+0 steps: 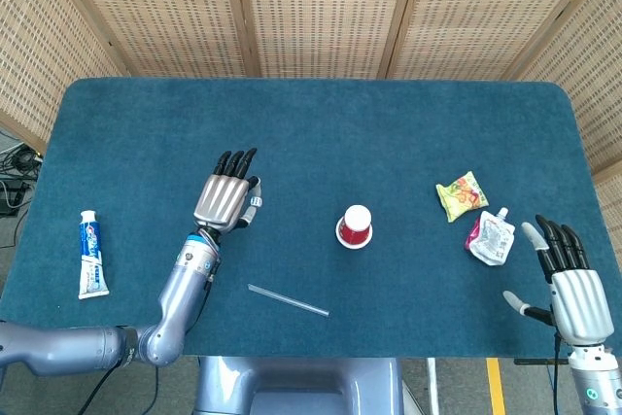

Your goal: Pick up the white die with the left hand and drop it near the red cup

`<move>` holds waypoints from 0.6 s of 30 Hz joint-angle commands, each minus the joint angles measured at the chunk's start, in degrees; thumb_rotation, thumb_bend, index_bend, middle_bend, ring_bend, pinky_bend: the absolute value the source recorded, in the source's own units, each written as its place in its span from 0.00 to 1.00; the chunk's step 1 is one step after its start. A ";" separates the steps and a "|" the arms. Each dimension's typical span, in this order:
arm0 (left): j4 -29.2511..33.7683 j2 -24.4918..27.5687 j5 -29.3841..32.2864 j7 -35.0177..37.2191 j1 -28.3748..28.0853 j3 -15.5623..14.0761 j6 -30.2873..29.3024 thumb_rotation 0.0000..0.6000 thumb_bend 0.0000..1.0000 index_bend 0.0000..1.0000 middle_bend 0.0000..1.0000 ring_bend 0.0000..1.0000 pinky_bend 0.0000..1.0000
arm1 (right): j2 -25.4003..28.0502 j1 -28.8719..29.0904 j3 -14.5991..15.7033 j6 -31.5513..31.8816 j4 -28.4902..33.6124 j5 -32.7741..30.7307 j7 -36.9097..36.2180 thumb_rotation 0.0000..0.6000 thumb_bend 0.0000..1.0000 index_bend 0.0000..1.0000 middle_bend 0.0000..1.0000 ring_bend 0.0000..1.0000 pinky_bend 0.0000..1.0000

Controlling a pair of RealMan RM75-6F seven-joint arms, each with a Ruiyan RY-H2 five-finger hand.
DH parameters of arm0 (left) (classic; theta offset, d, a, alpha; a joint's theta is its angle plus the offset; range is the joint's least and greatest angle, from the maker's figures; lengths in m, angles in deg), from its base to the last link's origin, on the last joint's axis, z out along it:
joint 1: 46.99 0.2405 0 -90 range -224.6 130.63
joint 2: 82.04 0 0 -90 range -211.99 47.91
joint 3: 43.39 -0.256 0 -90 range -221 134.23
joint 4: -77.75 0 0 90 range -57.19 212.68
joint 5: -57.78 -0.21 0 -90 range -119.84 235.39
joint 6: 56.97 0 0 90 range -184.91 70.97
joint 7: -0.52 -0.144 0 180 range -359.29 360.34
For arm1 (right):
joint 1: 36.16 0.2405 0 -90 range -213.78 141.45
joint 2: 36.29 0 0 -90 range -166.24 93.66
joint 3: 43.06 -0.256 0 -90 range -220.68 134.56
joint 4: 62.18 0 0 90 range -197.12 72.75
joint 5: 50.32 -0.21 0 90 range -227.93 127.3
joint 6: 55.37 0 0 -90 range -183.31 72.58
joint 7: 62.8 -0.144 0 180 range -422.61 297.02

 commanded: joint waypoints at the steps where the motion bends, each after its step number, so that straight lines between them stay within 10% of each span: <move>1: 0.21 0.11 -1.07 1.24 0.10 -0.23 0.33 1.00 0.31 0.48 0.00 0.00 0.00 | 0.03 0.02 -0.01 -0.08 0.01 -0.06 -0.01 1.00 0.09 0.04 0.00 0.00 0.00; 18: 0.45 0.64 -2.62 1.77 0.27 -1.16 -0.62 1.00 0.21 0.19 0.00 0.00 0.00 | 0.21 0.03 0.04 -0.32 0.14 -0.14 0.06 1.00 0.09 0.04 0.00 0.00 0.00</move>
